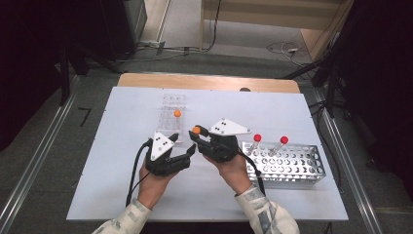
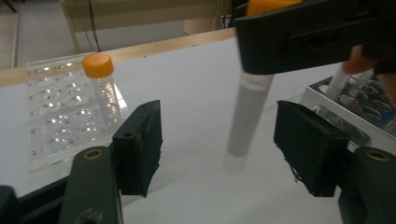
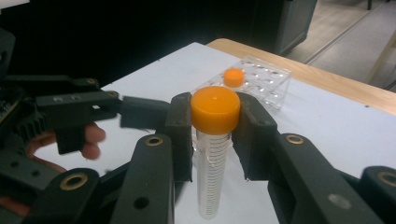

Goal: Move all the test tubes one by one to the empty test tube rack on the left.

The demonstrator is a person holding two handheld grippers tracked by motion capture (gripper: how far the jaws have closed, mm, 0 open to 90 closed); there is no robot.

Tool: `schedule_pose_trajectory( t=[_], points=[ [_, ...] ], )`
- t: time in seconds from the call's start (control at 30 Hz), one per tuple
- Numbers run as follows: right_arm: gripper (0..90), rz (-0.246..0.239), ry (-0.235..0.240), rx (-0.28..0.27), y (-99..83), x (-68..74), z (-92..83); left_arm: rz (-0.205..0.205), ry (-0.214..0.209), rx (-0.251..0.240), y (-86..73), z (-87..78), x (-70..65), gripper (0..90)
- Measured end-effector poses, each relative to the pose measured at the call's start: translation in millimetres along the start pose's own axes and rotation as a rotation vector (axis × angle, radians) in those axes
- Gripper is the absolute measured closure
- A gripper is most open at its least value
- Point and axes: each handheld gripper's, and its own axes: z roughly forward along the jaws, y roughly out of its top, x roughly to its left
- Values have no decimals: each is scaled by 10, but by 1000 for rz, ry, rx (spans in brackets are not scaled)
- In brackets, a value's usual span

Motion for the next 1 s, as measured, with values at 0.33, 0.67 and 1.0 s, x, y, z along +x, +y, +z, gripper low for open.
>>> schedule_pose_trajectory(
  t=[0.33,0.67,1.0],
  points=[
    [669,-15,40,5,15,161,88,53,-6,-1,-10,-16,-15,613],
    [668,-16,43,6,19,162,84,36,-23,9,-10,-3,8,746],
    [487,-26,73,-5,37,140,-60,6,-20,31,-13,13,52,748]
  ],
)
